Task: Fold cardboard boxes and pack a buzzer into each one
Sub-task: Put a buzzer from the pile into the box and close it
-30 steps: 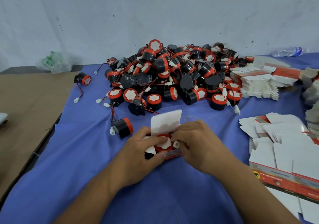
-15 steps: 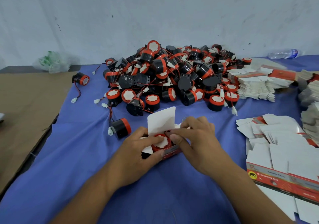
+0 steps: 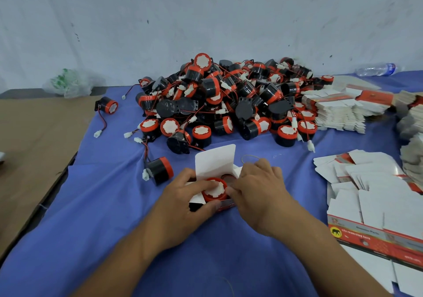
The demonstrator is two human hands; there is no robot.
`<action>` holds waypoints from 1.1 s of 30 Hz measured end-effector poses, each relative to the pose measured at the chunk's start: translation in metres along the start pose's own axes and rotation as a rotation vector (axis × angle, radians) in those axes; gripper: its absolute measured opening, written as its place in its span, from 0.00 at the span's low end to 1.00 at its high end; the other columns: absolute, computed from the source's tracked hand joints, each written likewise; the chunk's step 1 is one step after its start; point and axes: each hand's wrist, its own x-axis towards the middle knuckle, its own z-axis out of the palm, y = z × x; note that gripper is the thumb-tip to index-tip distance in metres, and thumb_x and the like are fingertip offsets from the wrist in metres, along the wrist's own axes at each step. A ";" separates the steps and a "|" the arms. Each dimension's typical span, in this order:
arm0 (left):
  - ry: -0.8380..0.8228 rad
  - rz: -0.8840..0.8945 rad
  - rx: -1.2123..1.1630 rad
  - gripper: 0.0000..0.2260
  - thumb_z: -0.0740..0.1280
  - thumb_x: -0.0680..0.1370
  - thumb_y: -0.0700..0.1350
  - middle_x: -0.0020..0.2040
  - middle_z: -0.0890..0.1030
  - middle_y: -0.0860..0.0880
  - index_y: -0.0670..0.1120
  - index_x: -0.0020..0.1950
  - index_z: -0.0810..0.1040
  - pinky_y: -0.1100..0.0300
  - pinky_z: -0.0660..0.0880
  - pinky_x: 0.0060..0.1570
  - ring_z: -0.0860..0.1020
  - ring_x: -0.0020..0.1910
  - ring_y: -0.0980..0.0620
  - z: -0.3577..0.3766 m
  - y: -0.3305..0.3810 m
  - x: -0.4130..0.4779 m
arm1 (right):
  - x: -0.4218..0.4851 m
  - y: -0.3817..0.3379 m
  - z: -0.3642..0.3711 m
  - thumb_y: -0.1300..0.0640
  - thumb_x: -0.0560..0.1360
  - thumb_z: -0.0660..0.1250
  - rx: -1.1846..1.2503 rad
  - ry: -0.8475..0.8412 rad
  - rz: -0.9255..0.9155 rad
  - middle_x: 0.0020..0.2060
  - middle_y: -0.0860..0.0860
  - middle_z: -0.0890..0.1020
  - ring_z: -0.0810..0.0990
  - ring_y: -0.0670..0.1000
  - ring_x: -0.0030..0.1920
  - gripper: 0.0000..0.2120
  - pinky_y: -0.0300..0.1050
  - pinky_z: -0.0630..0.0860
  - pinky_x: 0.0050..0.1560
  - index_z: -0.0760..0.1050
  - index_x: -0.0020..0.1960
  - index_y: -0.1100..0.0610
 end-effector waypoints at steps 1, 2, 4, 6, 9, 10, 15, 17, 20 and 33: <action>0.009 -0.014 -0.016 0.18 0.72 0.74 0.56 0.55 0.73 0.55 0.52 0.61 0.81 0.71 0.70 0.54 0.75 0.54 0.61 0.000 0.000 0.000 | -0.001 0.000 0.001 0.42 0.82 0.51 0.039 -0.033 0.017 0.50 0.47 0.65 0.60 0.55 0.59 0.15 0.48 0.57 0.55 0.74 0.57 0.44; 0.017 -0.025 -0.034 0.18 0.71 0.74 0.57 0.55 0.73 0.55 0.52 0.61 0.82 0.73 0.69 0.54 0.74 0.55 0.62 0.001 0.001 0.000 | -0.003 0.000 0.003 0.39 0.82 0.49 0.078 -0.056 0.035 0.56 0.47 0.63 0.57 0.55 0.63 0.18 0.49 0.56 0.59 0.74 0.58 0.43; 0.028 -0.037 -0.056 0.18 0.71 0.73 0.58 0.57 0.73 0.55 0.52 0.61 0.82 0.74 0.68 0.55 0.74 0.57 0.62 0.002 0.002 0.001 | -0.006 0.004 0.009 0.39 0.82 0.49 0.144 -0.084 0.056 0.69 0.46 0.52 0.47 0.54 0.70 0.18 0.52 0.53 0.67 0.73 0.62 0.40; 0.033 -0.045 -0.061 0.18 0.71 0.74 0.57 0.57 0.73 0.54 0.52 0.61 0.82 0.75 0.68 0.55 0.74 0.57 0.62 0.002 0.001 0.001 | -0.009 0.009 0.017 0.44 0.84 0.51 0.342 -0.086 0.063 0.74 0.45 0.46 0.47 0.56 0.73 0.14 0.50 0.54 0.72 0.73 0.63 0.39; 0.004 -0.059 -0.054 0.19 0.70 0.73 0.56 0.57 0.72 0.56 0.53 0.62 0.81 0.74 0.68 0.55 0.73 0.57 0.63 0.001 -0.001 0.001 | -0.011 0.014 0.022 0.56 0.84 0.58 0.843 0.028 0.139 0.73 0.46 0.57 0.67 0.45 0.67 0.12 0.39 0.71 0.62 0.78 0.55 0.44; -0.011 -0.061 -0.045 0.19 0.69 0.73 0.56 0.57 0.72 0.57 0.53 0.63 0.80 0.74 0.67 0.56 0.73 0.57 0.63 0.001 -0.001 0.001 | -0.010 0.014 0.022 0.59 0.82 0.60 0.961 0.098 0.193 0.71 0.45 0.63 0.74 0.38 0.57 0.12 0.34 0.75 0.50 0.78 0.52 0.44; -0.026 -0.042 -0.023 0.20 0.68 0.73 0.56 0.58 0.71 0.55 0.52 0.64 0.80 0.68 0.70 0.58 0.73 0.58 0.60 0.000 0.001 0.000 | 0.002 0.017 0.025 0.61 0.72 0.71 1.279 0.108 0.469 0.48 0.50 0.80 0.79 0.42 0.34 0.18 0.32 0.72 0.29 0.73 0.58 0.45; -0.026 -0.022 -0.025 0.20 0.69 0.73 0.55 0.59 0.71 0.55 0.52 0.64 0.79 0.67 0.70 0.58 0.73 0.59 0.60 0.000 0.003 0.000 | 0.008 0.019 0.026 0.63 0.70 0.72 1.323 0.068 0.502 0.51 0.51 0.80 0.81 0.47 0.41 0.26 0.34 0.74 0.33 0.68 0.62 0.45; 0.062 -0.040 -0.076 0.25 0.73 0.70 0.55 0.59 0.71 0.59 0.55 0.64 0.70 0.72 0.68 0.56 0.72 0.59 0.63 0.002 0.001 -0.001 | 0.014 0.020 0.025 0.65 0.67 0.73 1.367 -0.029 0.517 0.41 0.49 0.82 0.78 0.45 0.32 0.26 0.37 0.71 0.29 0.69 0.61 0.51; 0.296 -0.272 -0.416 0.31 0.81 0.61 0.59 0.53 0.82 0.58 0.57 0.53 0.65 0.61 0.79 0.51 0.82 0.53 0.59 0.010 -0.003 0.004 | 0.012 0.034 0.028 0.58 0.78 0.68 1.551 0.017 0.381 0.37 0.52 0.81 0.75 0.47 0.34 0.04 0.44 0.74 0.37 0.79 0.48 0.58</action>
